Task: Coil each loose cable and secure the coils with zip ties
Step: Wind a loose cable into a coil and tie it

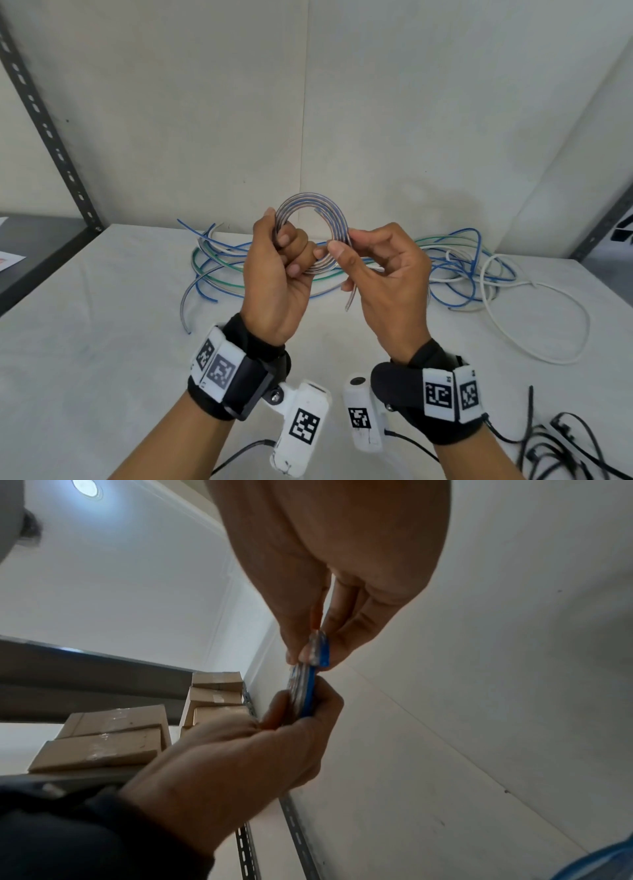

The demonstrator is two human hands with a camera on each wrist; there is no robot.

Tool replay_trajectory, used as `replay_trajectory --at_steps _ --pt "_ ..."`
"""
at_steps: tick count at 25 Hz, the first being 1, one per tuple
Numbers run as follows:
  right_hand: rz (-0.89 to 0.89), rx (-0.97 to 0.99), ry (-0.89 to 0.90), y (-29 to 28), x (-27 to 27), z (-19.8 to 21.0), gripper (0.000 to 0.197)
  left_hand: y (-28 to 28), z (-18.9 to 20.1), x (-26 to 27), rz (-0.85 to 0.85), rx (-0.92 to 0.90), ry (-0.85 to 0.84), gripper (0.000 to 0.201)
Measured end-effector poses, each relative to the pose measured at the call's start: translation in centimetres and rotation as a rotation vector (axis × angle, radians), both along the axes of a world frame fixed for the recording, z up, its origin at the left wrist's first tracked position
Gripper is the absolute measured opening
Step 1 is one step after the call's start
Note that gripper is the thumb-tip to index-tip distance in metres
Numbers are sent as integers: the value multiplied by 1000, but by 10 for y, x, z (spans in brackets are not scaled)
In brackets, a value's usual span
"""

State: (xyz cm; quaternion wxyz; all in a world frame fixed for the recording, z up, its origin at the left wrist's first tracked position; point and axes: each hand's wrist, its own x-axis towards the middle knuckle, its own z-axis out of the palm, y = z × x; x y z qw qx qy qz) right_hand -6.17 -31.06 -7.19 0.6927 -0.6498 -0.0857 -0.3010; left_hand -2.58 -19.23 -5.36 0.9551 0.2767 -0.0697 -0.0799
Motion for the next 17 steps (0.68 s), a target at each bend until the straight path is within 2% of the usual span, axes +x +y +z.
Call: replay_trajectory --at_steps 2,5,9,12,14,17 --pt "0 -24 -2 -8 0 4 19 3 1 1 -65 55 -40 46" --pt "58 -102 11 -27 -1 14 16 17 7 5 -207 294 -147 49" --pt "253 -312 127 -48 -6 19 13 35 8 9 -398 820 -299 60" --pt "297 -499 175 -48 -8 17 13 38 2 7 -384 1189 -428 61" --pt "281 -543 176 -43 -8 16 10 33 1 5 -312 1274 -434 56" --pt "219 -472 129 -41 -5 15 12 29 1 6 -187 1167 -374 51"
